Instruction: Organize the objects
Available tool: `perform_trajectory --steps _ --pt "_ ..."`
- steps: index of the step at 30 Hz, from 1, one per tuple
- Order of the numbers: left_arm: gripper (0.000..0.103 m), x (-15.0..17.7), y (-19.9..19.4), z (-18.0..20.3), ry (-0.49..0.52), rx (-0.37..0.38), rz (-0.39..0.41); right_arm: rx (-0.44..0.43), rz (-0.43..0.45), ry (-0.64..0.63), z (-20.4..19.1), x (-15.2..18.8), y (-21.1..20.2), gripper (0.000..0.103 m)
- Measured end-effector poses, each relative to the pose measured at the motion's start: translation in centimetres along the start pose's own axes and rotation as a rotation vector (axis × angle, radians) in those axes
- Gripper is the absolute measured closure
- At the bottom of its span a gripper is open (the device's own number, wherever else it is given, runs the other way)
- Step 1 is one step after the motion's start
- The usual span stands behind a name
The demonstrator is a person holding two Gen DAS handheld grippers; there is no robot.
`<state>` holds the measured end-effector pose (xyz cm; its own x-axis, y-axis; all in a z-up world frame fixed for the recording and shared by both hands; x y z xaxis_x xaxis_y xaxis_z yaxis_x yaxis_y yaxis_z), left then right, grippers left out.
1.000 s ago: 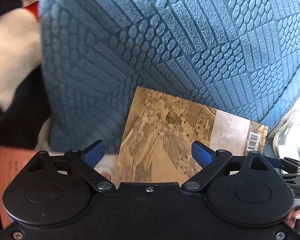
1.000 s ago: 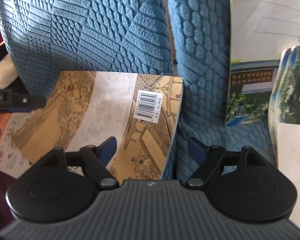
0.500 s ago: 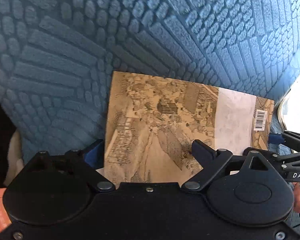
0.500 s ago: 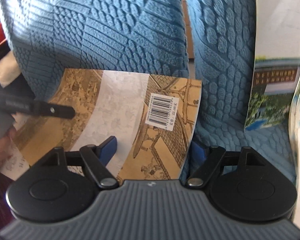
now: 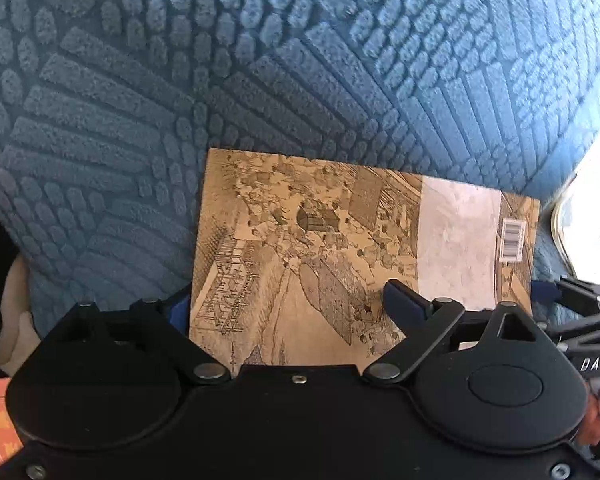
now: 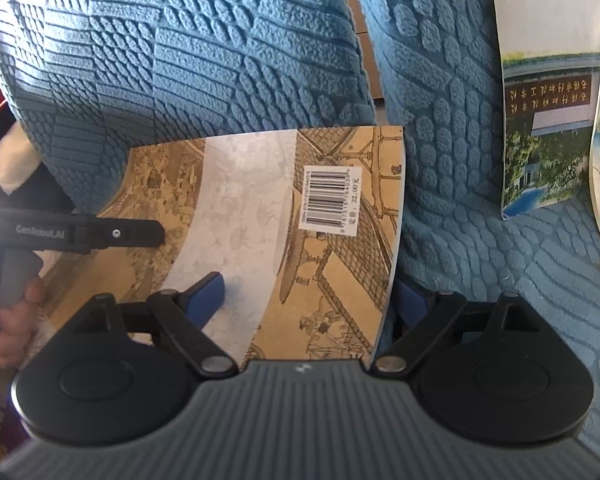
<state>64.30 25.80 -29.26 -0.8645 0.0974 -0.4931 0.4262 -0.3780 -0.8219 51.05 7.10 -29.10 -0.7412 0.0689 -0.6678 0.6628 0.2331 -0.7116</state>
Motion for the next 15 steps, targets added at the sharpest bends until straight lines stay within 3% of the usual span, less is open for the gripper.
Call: perform_trajectory --steps 3,8,15 --pt "0.020 -0.2 -0.3 -0.3 -0.033 -0.003 0.004 0.030 0.003 0.004 -0.2 -0.3 -0.4 0.023" --pt "0.029 -0.6 -1.9 -1.1 -0.059 -0.015 0.019 0.013 0.003 0.069 0.8 -0.7 -0.7 0.048" --pt "0.040 -0.5 -4.5 -1.8 -0.145 0.020 0.053 -0.017 -0.001 0.076 1.7 -1.2 -2.0 0.062"
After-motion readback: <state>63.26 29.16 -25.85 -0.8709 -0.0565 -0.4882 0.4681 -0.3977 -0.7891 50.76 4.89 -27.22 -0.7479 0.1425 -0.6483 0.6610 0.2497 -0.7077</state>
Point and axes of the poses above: each gripper's, at about its wrist camera, not at the fingertips, and y roughly the way its jaws point, z to its right, x to its underside, the point moved 5 cm from there along y, roughly the way its jaws point, and after that the axes turned 9 degrees about -y, right-handed, at the moved point
